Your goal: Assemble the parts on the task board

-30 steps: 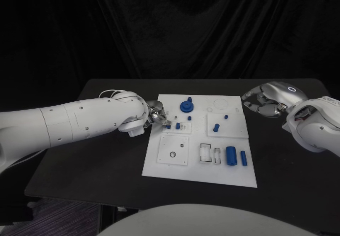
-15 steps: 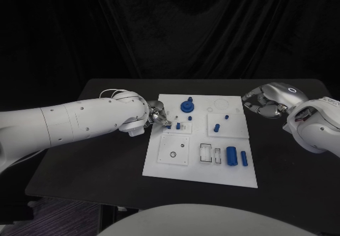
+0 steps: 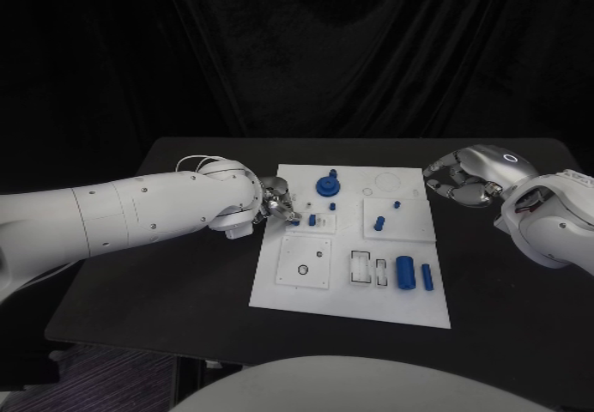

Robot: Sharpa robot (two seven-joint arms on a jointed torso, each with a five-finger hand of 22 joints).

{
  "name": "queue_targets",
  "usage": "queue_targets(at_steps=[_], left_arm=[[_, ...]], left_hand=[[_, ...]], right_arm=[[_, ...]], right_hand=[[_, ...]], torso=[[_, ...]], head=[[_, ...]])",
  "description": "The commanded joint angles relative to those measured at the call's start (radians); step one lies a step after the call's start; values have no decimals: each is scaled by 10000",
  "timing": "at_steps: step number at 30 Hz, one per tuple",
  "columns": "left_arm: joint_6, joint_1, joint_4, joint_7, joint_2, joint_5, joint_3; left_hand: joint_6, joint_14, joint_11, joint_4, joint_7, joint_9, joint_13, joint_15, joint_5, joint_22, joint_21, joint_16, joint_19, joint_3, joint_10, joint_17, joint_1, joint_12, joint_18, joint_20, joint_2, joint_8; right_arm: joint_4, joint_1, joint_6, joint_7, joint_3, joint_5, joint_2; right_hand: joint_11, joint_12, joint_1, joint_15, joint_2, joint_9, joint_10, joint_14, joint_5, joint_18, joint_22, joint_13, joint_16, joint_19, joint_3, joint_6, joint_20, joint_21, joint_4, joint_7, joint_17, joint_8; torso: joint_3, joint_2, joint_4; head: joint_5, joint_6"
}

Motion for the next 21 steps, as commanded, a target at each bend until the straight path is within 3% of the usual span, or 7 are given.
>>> queue_targets(at_steps=[1, 12, 21], left_arm=[[426, -114, 32, -137, 39, 10, -69], [129, -144, -96, -1, 122, 10, -69], [-360, -165, -26, 156, 46, -183, -69]], left_hand=[[-6, 1039, 7, 5, -37, -22, 2629, -23, -497, 1849, -43, 26, -68, -109, 1043, 2633, -78, 26, 135, 1, 164, -36], [13, 1039, 10, 59, -41, -41, 2629, -19, -667, 1848, -51, 26, -70, -215, 1043, 2633, -136, 26, 137, 5, 252, -50], [74, 1039, -13, -61, -64, -19, 2629, -36, -159, 1863, -10, 26, -43, -229, 1043, 2633, 6, 26, 129, -5, 344, -18]], right_arm=[[0, -28, 63, -195, 6, -27, 4], [4, -29, 83, -211, 7, -27, 0], [3, -30, 97, -222, 7, -27, -13]], right_hand=[[7, -50, -61, 28, 47, -11, 346, 624, 60, -81, 1800, 1982, -52, 88, 76, 42, 14, -61, 1, 8, 656, -55], [7, -53, -59, 29, 55, -12, 344, 622, 64, -79, 1797, 1980, -58, 84, 87, 45, 14, -74, -4, 9, 650, -54], [7, -57, -55, 29, 61, -13, 341, 621, 68, -81, 1799, 1976, -61, 87, 98, 46, 15, -66, -11, 10, 648, -54]], torso=[[5, -2, 0], [13, -2, 5], [4, 3, -14]], head=[[5, -2], [-15, -2], [-8, -2]])
